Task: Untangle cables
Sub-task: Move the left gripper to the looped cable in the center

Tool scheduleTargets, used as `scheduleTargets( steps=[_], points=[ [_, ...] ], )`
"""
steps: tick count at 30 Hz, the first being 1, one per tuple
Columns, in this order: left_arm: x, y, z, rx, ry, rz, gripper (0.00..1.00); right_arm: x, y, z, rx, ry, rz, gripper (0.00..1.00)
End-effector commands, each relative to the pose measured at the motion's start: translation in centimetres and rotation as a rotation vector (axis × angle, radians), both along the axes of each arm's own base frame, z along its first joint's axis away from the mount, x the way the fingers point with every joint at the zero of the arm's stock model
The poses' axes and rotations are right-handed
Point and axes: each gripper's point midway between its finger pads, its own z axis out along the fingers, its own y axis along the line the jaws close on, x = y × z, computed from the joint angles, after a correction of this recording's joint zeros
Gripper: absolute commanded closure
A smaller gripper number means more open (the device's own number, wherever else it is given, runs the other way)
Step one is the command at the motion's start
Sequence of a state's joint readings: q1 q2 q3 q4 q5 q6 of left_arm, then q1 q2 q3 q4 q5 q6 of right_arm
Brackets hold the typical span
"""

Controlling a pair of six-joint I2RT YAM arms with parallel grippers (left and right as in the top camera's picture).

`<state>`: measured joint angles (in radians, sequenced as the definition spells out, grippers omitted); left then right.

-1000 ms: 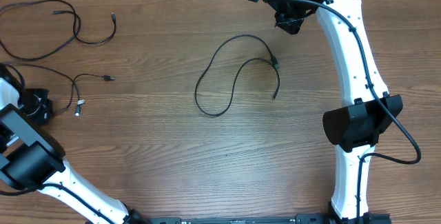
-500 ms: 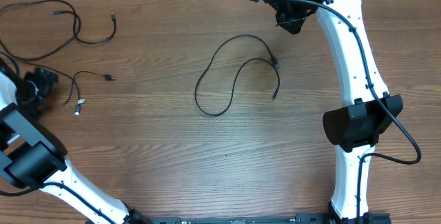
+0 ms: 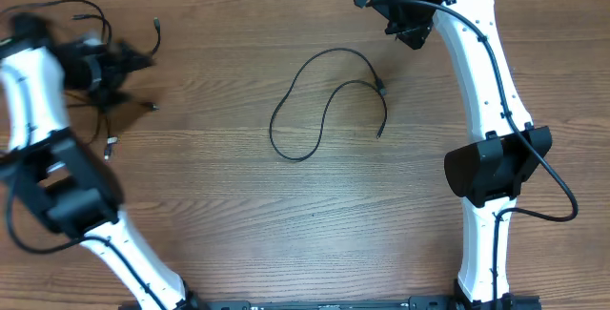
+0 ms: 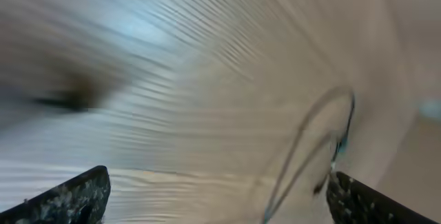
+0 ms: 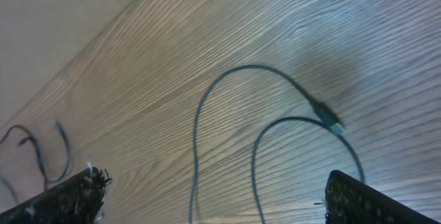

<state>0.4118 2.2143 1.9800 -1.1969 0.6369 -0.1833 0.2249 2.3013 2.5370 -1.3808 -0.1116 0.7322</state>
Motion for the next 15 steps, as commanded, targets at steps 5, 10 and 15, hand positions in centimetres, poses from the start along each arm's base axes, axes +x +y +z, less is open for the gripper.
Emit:
scheduleTargets(
  steps=[5,10,15],
  points=[
    [-0.5,-14.2,-1.4,0.156,0.090,-0.287,0.01,1.0,-7.7,-0.6,-0.051,0.021,-0.147,0.00],
    [-4.8,-21.7,-5.0,0.221,0.230,-0.413,0.03,0.1,-12.1,-1.2,-0.058,0.080,-0.231,0.00],
    [-8.7,-25.1,-7.7,0.232,0.318,-0.494,0.05,-0.2,-14.3,-1.3,-0.058,0.094,-0.273,0.00]
  ],
)
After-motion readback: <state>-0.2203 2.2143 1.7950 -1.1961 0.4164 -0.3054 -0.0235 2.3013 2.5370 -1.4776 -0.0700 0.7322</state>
